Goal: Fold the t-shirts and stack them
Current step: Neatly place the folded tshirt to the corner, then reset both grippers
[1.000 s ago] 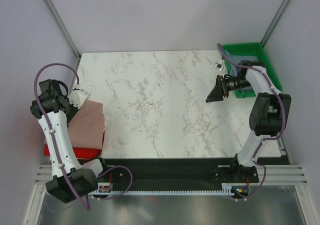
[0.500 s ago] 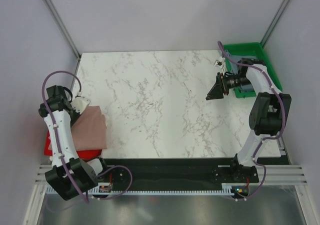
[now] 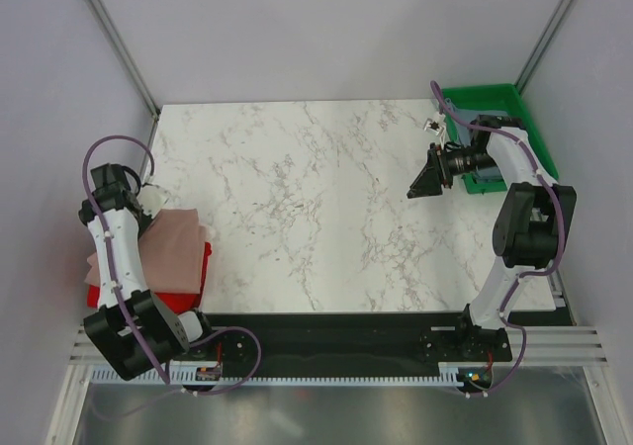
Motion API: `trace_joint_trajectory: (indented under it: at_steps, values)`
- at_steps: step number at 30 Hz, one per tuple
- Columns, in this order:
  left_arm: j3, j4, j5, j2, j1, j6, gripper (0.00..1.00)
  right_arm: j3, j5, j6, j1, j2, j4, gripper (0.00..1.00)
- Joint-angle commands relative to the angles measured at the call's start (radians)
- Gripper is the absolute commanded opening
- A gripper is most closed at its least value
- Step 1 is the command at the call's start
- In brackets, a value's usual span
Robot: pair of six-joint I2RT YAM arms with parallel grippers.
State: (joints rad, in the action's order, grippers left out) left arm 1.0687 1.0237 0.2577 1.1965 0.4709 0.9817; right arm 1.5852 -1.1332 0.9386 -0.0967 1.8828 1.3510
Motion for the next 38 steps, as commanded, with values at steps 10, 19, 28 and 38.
trace_joint_trajectory:
  at_steps: [10, 19, 28, 38]
  values:
    - [0.169, -0.247, 0.079, 0.011, -0.008, -0.167, 0.99, 0.016, -0.059, 0.057, -0.006, -0.050, 0.105, 0.98]
    - [0.267, -0.244, -0.075, -0.032, -0.406, -0.345, 1.00, 0.033, 0.265, -0.385, 0.005, -0.164, -0.296, 0.98]
    - [0.444, -0.232, -0.416, 0.216, -0.515, -0.735, 1.00, -0.025, 0.684, -0.900, 0.072, -0.248, -0.685, 0.98]
    - [0.453, -0.292, -0.386, 0.369, -0.592, -0.790, 1.00, -0.080, 0.900, -0.844, 0.250, -0.254, -0.642, 0.98]
